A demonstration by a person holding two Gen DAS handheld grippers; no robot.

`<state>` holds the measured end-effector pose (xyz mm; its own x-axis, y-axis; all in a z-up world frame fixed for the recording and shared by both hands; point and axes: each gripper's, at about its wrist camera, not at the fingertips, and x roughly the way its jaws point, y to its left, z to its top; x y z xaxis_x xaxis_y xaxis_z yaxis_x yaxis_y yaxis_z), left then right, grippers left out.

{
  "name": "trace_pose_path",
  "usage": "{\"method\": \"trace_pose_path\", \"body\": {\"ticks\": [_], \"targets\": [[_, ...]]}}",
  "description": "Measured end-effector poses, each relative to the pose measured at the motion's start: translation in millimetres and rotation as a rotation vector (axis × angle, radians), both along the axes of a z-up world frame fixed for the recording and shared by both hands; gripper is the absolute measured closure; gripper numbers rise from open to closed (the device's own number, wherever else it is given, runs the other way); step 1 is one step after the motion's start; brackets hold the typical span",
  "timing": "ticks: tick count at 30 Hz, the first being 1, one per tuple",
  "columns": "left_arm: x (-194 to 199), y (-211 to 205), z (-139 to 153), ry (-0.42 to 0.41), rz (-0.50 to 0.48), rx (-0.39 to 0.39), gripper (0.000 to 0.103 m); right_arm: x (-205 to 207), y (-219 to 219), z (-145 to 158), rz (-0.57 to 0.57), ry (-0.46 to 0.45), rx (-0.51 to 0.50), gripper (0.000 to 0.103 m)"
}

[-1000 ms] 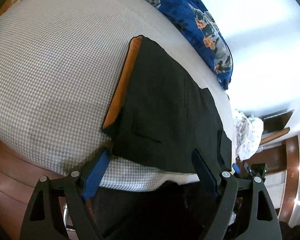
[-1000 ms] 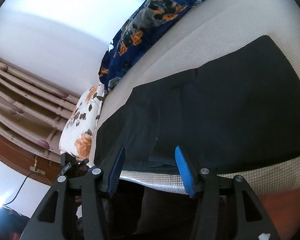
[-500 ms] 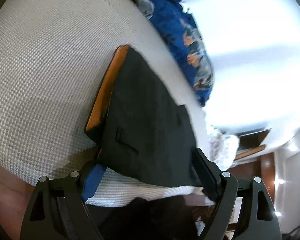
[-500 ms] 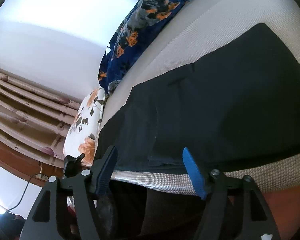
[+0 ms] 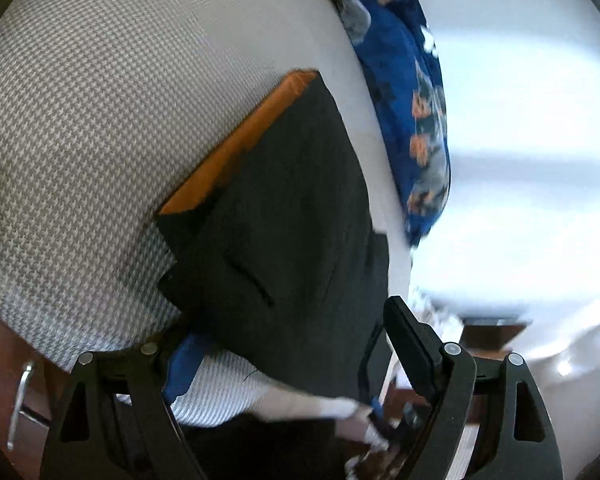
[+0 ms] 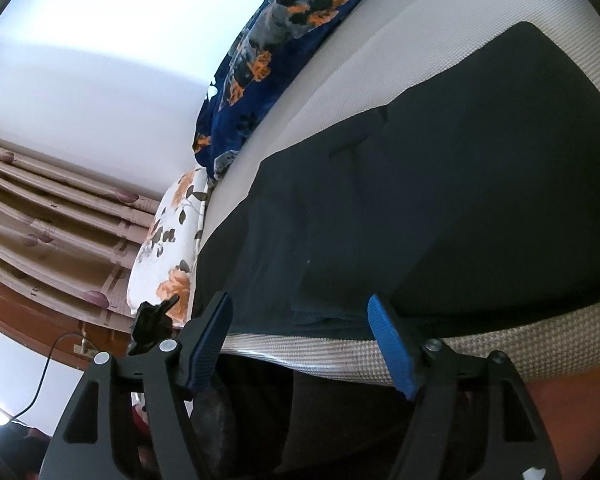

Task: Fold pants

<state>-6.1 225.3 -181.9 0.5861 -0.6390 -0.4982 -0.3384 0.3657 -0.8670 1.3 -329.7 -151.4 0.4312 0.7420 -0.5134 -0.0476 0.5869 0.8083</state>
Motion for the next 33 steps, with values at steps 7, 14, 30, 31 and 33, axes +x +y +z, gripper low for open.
{"method": "trace_pose_path", "body": {"ticks": [7, 14, 30, 31, 33], "targets": [[6.4, -20.8, -5.0, 0.006, -0.07, 0.166, 0.083, -1.6, 2.7, -1.5, 0.003, 0.006, 0.006, 0.031], [12.1, -17.7, -19.2, -0.018, -0.029, 0.037, 0.083, -2.8, 5.0, -4.6, 0.01, 0.005, 0.004, 0.03], [30.9, -26.5, -1.5, -0.051, -0.035, 0.171, 0.087, -7.8, 10.8, -7.8, 0.01, 0.012, 0.013, 0.029], [31.6, -29.4, 6.6, -0.064, -0.048, 0.212, 0.087, -8.3, 10.0, -8.0, 0.008, 0.012, 0.013, 0.029], [32.3, -39.4, 27.9, -0.117, -0.078, 0.312, 0.087, -10.1, 8.7, -7.7, 0.001, 0.008, 0.012, 0.029]]}}
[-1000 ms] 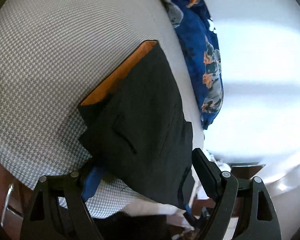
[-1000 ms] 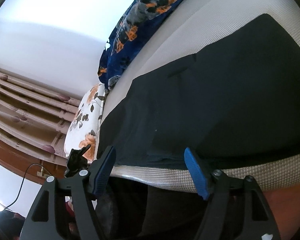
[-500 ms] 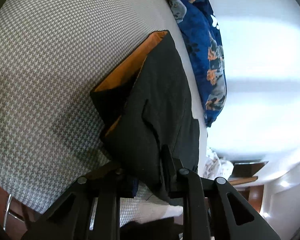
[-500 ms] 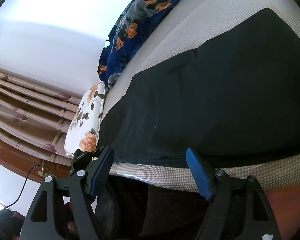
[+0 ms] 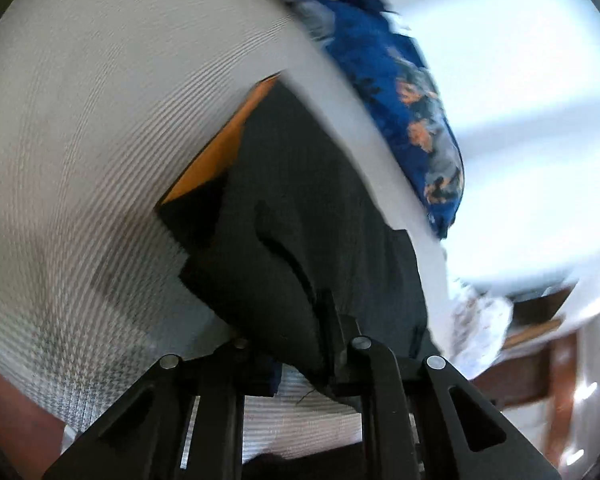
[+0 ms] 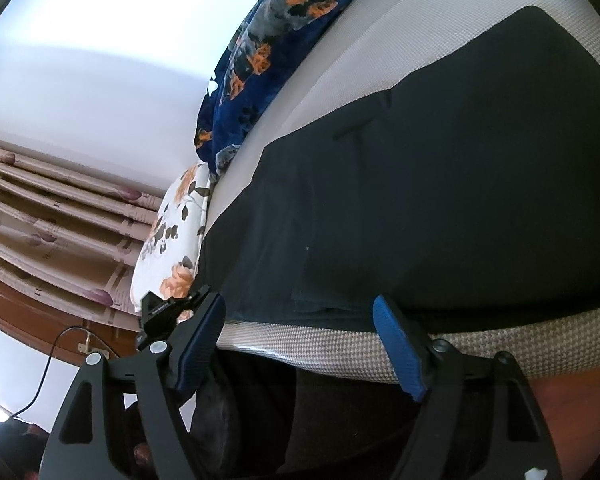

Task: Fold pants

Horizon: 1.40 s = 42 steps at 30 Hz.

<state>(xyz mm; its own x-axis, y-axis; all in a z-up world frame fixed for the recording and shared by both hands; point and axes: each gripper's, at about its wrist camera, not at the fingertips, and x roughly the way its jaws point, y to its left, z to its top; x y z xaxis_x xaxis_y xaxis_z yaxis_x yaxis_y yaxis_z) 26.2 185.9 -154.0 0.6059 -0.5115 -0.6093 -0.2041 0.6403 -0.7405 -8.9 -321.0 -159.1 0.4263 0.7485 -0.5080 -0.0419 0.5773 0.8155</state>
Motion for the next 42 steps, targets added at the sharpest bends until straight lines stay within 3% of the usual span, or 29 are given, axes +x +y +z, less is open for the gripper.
{"method": "trace_pose_path", "body": {"ticks": [2, 4, 10, 15, 22, 29, 36, 42], "targets": [[0.5, -15.7, 26.8, -0.07, -0.044, 0.121, 0.087, -0.3, -1.8, -0.9, -0.009, 0.003, 0.004, 0.029], [1.2, -29.1, 49.0, -0.129, -0.07, 0.175, 0.087, -0.7, -4.5, -1.6, -0.019, 0.006, 0.014, 0.029], [20.6, -74.3, 95.7, -0.251, -0.125, 0.186, 0.087, -2.3, -13.2, -1.1, -0.047, 0.011, 0.049, 0.027], [28.7, -126.6, 114.1, -0.313, -0.214, 0.185, 0.087, 0.2, -21.3, 5.7, -0.063, -0.001, 0.088, 0.027], [32.2, -192.6, 116.2, -0.329, -0.346, 0.191, 0.087, 14.8, -29.7, 18.0, -0.077, -0.019, 0.184, 0.027], [31.2, -219.7, 110.7, -0.316, -0.396, 0.231, 0.087, 37.6, -19.2, 18.9, -0.059, -0.006, 0.296, 0.026], [25.8, -247.7, 110.5, -0.349, -0.476, 0.292, 0.087, 48.2, -9.8, 22.5, -0.052, -0.01, 0.36, 0.025], [25.2, -268.9, 98.8, -0.328, -0.532, 0.307, 0.087, 49.9, -10.2, 30.6, -0.062, -0.034, 0.406, 0.021]]}}
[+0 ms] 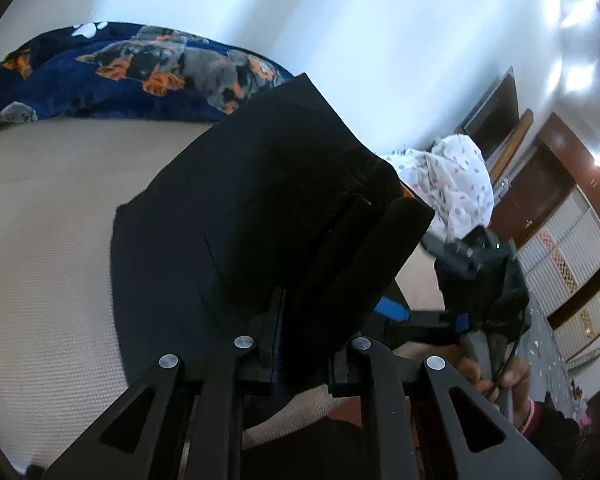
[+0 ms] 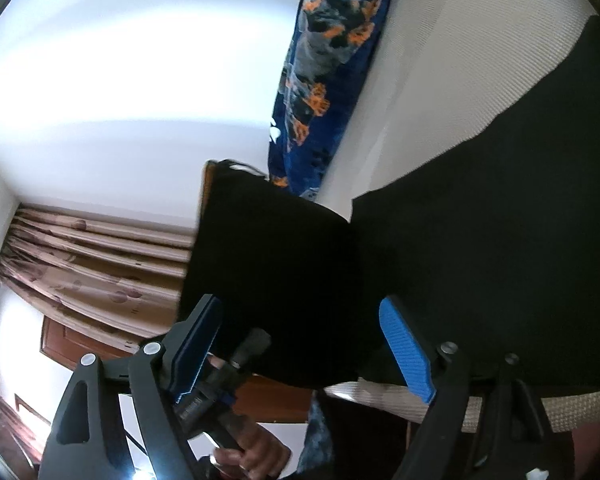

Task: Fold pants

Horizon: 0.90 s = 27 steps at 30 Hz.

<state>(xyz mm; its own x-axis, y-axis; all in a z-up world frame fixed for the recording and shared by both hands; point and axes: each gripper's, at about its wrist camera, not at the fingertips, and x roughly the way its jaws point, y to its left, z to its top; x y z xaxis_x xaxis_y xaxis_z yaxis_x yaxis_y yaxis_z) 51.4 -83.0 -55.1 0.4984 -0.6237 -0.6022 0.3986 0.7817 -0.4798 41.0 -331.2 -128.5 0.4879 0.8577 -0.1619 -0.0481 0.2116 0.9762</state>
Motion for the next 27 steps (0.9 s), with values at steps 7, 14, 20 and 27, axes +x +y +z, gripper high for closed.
{"method": "trace_pose_path", "body": {"ticks": [7, 14, 20, 27], "targets": [[-4.7, -14.5, -9.1, 0.022, -0.045, 0.029, 0.087, 3.5, 0.3, -0.8, -0.015, 0.018, 0.046, 0.02], [-5.5, -24.2, -12.7, 0.033, -0.078, 0.064, 0.087, 17.5, 6.6, 10.9, -0.009, 0.021, 0.032, 0.02], [-8.3, -31.2, -15.7, 0.037, -0.098, 0.093, 0.087, 35.3, 13.8, 18.3, 0.024, 0.055, -0.007, 0.02], [-8.5, -36.0, -17.8, 0.012, -0.101, 0.142, 0.087, 53.1, 26.3, 17.4, 0.079, 0.131, -0.154, 0.047]]}}
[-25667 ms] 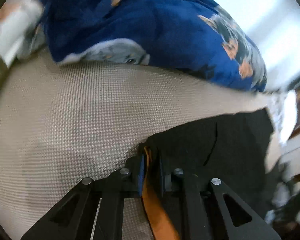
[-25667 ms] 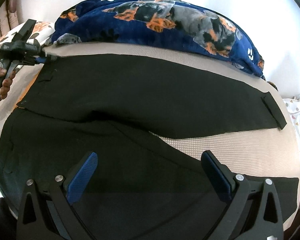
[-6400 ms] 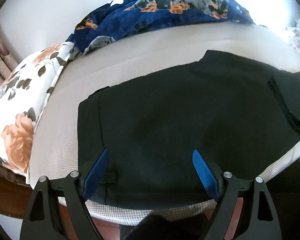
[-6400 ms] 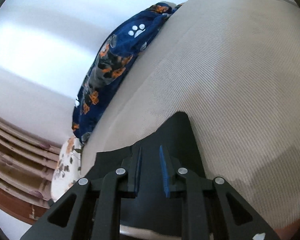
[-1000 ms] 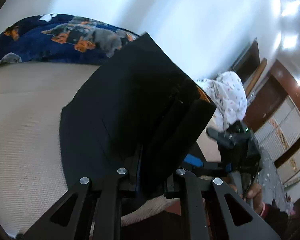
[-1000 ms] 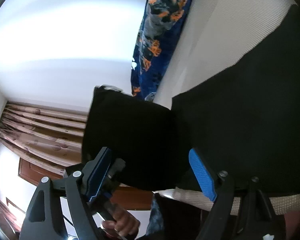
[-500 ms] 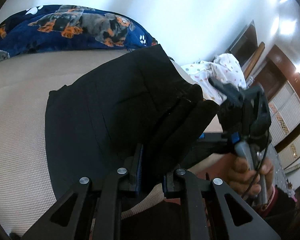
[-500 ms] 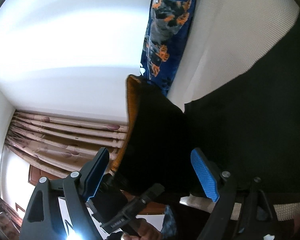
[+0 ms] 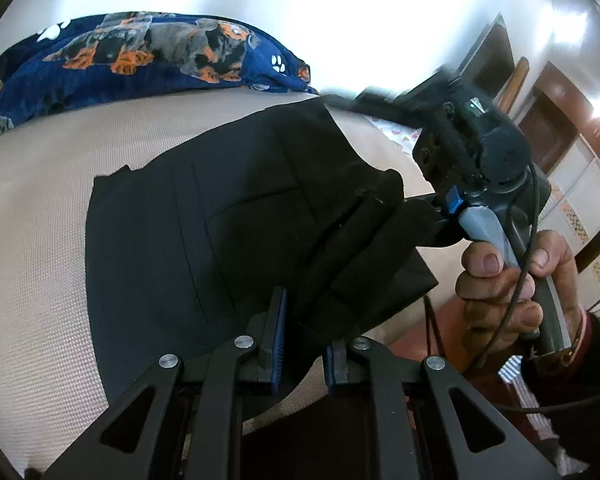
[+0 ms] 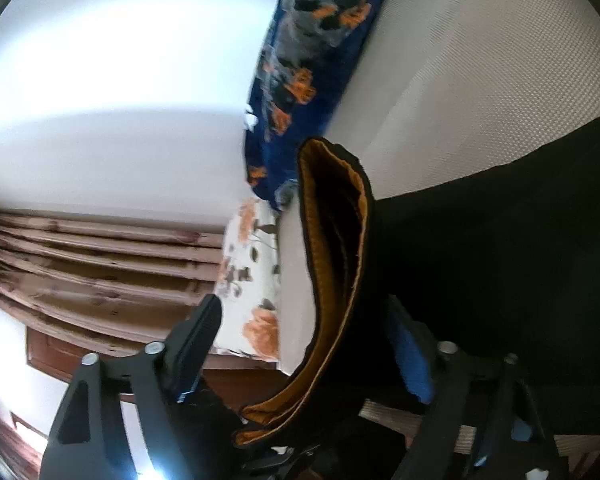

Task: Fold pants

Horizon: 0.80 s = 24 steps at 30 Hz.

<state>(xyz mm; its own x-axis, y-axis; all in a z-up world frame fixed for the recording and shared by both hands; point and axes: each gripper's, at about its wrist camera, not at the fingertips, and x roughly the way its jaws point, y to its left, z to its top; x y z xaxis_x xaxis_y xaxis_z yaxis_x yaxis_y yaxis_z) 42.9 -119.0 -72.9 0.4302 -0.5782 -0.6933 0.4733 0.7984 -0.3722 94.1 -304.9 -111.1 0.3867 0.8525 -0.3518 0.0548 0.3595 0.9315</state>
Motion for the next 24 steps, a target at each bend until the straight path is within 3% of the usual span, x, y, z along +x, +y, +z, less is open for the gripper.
{"method": "trace_pose_path", "body": {"ticks": [2, 6, 11, 13, 15, 20, 21, 24], "targets": [[0.5, 0.4, -0.8, 0.001, -0.002, -0.001, 0.087, 2.5, 0.5, -5.2, 0.018, 0.025, -0.04, 0.067], [1.9, -2.6, -7.9, 0.017, -0.018, 0.023, 0.087, 1.4, -2.4, -15.0, 0.034, 0.039, -0.101, 0.082], [-1.7, -7.9, -4.7, 0.006, -0.049, 0.042, 0.083, -5.9, -10.3, -12.5, 0.022, -0.021, -0.106, 0.086], [-3.6, -10.3, -2.8, 0.013, -0.064, 0.051, 0.066, -6.8, -14.5, -11.3, 0.01, -0.034, -0.106, 0.088], [-4.8, -9.2, -1.7, 0.029, -0.074, 0.044, 0.056, -7.1, -18.3, -10.3, 0.0, -0.04, -0.096, 0.088], [-1.8, 4.0, 3.2, 0.089, -0.082, -0.056, 0.05, -9.1, -32.2, -9.8, -0.035, -0.05, -0.085, 0.089], [-1.9, 6.5, 4.8, 0.088, -0.078, -0.067, 0.046, -9.8, -35.0, -10.5, -0.041, -0.049, -0.086, 0.089], [-2.1, 18.1, 13.8, 0.047, -0.028, -0.093, 0.044, -13.6, -46.7, -12.9, -0.067, -0.044, -0.09, 0.089]]}}
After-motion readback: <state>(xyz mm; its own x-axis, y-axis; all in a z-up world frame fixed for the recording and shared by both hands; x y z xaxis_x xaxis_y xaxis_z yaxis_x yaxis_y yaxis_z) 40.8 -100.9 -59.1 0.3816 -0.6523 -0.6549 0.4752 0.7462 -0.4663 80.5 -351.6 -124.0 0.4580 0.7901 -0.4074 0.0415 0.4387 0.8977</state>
